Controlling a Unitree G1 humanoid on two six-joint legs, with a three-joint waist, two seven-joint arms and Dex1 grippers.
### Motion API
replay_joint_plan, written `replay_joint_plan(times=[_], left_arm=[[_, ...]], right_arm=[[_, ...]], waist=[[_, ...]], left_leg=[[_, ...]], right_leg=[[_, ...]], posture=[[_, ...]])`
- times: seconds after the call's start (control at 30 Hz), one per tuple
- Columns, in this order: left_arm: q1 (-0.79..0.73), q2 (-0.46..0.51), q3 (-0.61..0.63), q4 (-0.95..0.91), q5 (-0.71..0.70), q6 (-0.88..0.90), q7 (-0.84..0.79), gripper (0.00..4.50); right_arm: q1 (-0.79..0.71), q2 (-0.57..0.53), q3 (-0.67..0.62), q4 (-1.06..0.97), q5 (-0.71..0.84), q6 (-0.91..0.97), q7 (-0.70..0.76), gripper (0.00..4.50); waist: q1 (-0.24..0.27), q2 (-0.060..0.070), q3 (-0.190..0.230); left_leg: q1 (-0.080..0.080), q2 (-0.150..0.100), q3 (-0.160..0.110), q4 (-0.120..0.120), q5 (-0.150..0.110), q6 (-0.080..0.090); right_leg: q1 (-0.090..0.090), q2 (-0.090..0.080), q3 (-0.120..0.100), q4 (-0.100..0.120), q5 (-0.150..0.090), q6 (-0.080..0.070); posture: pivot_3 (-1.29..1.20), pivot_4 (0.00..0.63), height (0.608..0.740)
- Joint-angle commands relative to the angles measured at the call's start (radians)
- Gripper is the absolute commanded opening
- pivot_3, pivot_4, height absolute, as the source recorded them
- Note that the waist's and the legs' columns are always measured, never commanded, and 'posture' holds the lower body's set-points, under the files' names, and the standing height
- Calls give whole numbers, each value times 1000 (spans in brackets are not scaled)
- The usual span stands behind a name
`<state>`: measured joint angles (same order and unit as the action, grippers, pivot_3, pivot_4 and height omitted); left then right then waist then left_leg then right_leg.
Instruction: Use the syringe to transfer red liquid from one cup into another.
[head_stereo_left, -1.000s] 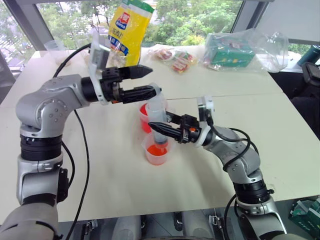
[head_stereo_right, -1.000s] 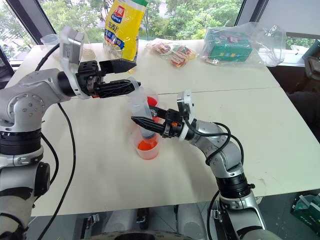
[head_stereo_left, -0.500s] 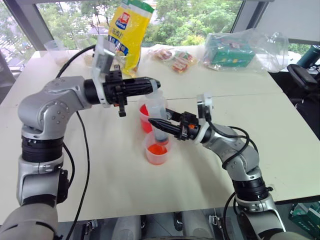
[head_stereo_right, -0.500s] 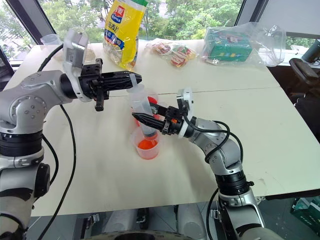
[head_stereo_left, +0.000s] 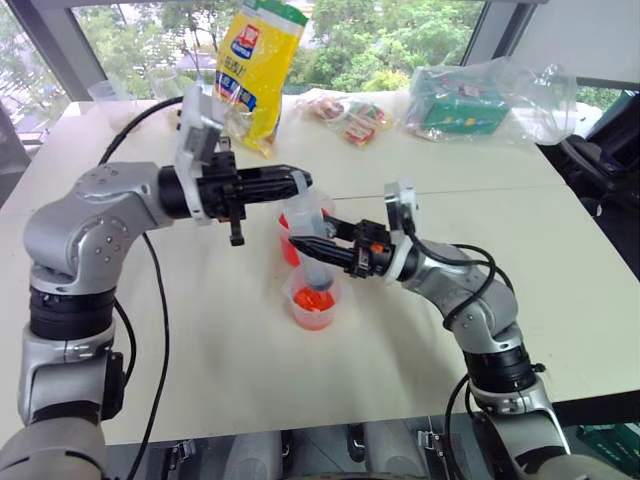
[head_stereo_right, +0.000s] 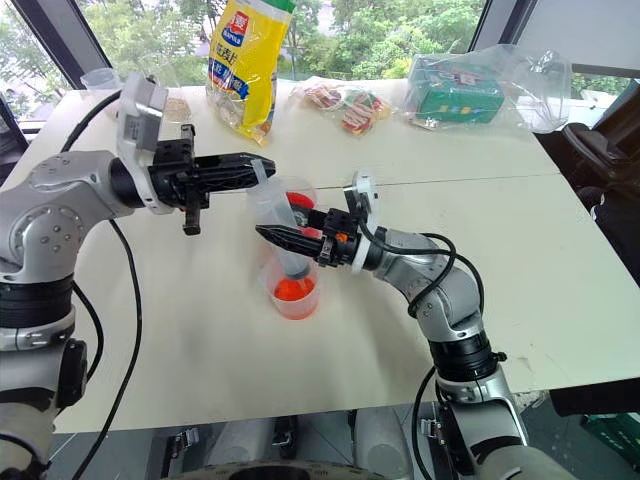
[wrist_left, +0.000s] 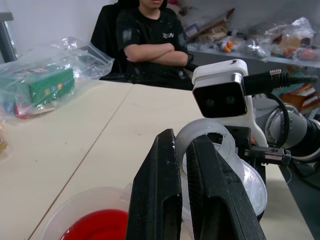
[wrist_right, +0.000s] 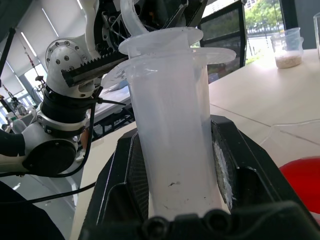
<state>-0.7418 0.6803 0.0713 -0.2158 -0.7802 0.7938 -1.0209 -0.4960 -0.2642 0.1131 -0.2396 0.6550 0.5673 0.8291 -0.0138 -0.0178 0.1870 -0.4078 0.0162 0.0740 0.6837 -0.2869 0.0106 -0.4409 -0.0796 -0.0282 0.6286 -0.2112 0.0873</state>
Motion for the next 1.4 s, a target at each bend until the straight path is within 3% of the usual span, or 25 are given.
replay_joint_plan(times=[0.03, 0.33, 0.43, 0.67, 0.87, 1.0, 1.23, 1.4], left_arm=[[42, 5, -81, -50, 6, 29, -33, 34], [-5, 28, -18, 10, -18, 63, -11, 34], [-27, 52, 22, 40, -39, 92, -5, 1092], [-50, 119, 101, 84, -64, 119, -9, 4421], [-12, 168, 127, 85, -43, 82, -30, 4421], [23, 168, 128, 68, -32, 59, -33, 4421], [107, 153, 100, -1, -8, 9, -24, 4421], [165, 138, 84, -49, 9, -13, -11, 4421]], right_arm=[[-107, 35, -95, -90, 81, -37, -45, 1406], [-75, 28, -88, -104, 104, -2, -56, 1406], [-50, 26, -80, -112, 117, 9, -63, 1406], [-27, 19, -84, -108, 145, 34, -74, 1406], [-52, 22, -121, -104, 206, 72, -121, 1406], [-135, 17, -206, -79, 284, 172, -286, 1406], [-336, -158, -379, 118, 395, 570, -632, 1406], [-372, -317, -287, 237, 278, 828, -682, 1406]], waist=[[0, 0, 0], [0, 0, 0], [-1, 0, 0], [-1, 0, 0], [-1, 0, 0], [-1, 0, 0], [2, 0, 0], [0, 0, 0]], left_leg=[[0, 0, 0, 0, 0, 0], [0, 0, 0, 0, 0, 0], [0, 0, 0, 0, 0, 0], [0, 0, 0, 0, 0, 0], [0, 0, 0, 0, 0, 0], [0, 0, 0, 0, 0, 0], [-1, 0, 0, 0, 0, 0], [-1, 0, 1, -1, -1, 1]], right_leg=[[0, 0, 0, 0, 0, 0], [0, 0, 0, 0, 0, 0], [0, 0, 0, 0, 0, 0], [0, 0, 0, 0, 0, 0], [0, 0, 0, 0, 0, 0], [0, 0, 0, 0, 0, 0], [-1, -2, 0, -1, -2, -4], [-1, -2, 0, -2, -2, -4]], posture=[[0, 150, 740], [0, 150, 740], [0, 150, 740], [0, 150, 740], [0, 150, 740], [0, 150, 740], [0, 150, 740], [0, 150, 740]])
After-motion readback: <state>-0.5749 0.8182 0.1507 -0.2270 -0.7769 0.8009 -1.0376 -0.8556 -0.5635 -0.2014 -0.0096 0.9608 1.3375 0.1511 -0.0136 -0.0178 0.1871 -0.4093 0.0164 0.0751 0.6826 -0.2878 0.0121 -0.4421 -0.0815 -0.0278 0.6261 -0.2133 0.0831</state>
